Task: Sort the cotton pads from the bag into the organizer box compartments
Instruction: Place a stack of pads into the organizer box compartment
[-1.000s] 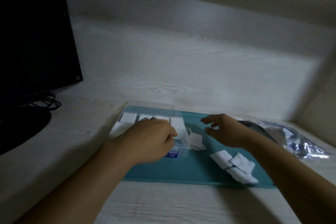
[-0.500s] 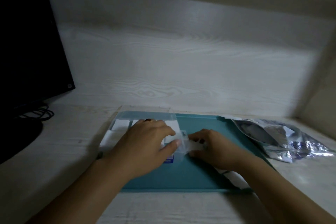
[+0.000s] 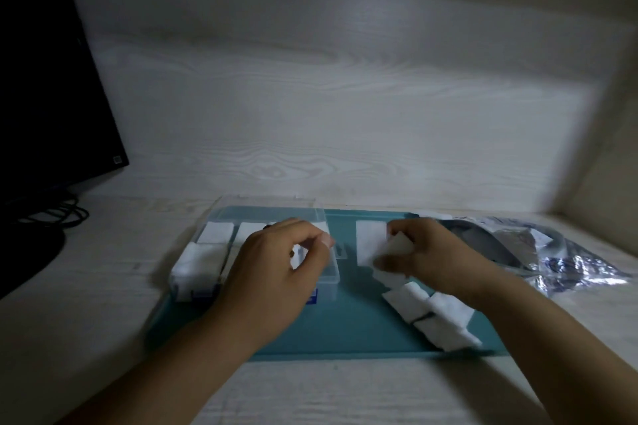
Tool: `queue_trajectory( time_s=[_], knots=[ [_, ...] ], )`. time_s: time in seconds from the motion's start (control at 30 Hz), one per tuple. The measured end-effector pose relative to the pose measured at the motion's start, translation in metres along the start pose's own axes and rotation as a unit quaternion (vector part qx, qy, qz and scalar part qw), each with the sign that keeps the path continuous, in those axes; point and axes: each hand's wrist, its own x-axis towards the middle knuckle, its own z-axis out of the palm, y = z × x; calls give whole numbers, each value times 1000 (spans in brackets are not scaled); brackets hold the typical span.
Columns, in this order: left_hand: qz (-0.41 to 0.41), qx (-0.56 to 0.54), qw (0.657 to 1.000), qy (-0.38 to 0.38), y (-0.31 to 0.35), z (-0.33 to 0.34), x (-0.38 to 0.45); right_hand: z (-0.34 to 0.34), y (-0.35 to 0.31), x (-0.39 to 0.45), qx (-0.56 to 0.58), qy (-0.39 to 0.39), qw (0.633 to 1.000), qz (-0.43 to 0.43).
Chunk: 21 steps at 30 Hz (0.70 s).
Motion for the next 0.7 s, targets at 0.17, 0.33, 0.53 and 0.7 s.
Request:
queue_trajectory(
  time_s=[0.17, 0.33, 0.53, 0.7],
  knots=[
    [-160, -199, 966, -36, 23, 6, -2, 0, -19, -10, 304, -46, 951, -21],
    [-328, -410, 846, -96, 28, 9, -1, 32, -32, -14, 185, 0, 980, -66],
    [-373, -402, 835, -34, 16, 9, -1, 44, -28, -19, 2, 89, 990, -109],
    [-351, -387, 852, 40, 18, 7, 4, 39, -35, -18, 114, 61, 992, 3]
  ],
)
